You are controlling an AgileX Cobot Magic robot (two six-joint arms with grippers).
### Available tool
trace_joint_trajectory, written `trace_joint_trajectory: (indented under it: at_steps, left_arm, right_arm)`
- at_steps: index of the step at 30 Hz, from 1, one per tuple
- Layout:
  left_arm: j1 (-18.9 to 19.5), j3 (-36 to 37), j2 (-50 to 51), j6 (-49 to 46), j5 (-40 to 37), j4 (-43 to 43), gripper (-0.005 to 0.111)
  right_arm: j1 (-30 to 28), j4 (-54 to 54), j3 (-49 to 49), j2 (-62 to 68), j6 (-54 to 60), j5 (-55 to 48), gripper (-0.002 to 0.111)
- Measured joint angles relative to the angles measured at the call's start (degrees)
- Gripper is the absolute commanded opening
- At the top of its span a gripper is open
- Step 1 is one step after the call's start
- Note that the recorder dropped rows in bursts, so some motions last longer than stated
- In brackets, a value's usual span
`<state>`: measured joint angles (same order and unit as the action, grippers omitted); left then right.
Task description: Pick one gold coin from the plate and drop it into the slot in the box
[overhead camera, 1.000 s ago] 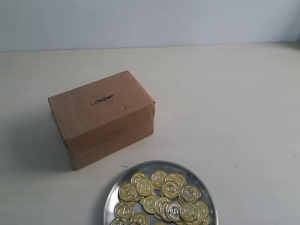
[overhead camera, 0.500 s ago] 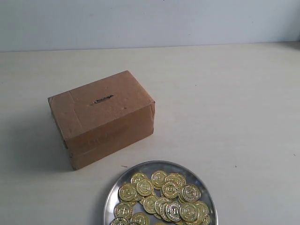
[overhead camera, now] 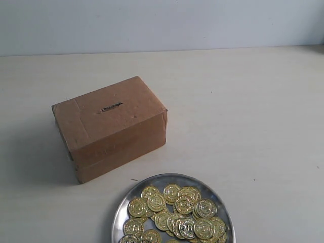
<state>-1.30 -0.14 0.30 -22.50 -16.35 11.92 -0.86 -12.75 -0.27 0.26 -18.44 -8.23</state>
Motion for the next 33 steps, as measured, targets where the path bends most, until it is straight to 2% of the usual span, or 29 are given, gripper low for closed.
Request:
trace_joint_trajectory:
  at_steps: [7, 33]
  left_arm:
    - [0.0, 0.0, 0.0, 0.0, -2.3, 0.0, 0.000]
    - [0.0, 0.0, 0.0, 0.0, -4.2, 0.0, 0.000]
  right_arm:
    - [0.0, 0.0, 0.0, 0.0, 0.3, -6.6, 0.000]
    - [0.0, 2.7, 0.0, 0.0, 0.7, -7.0, 0.000]
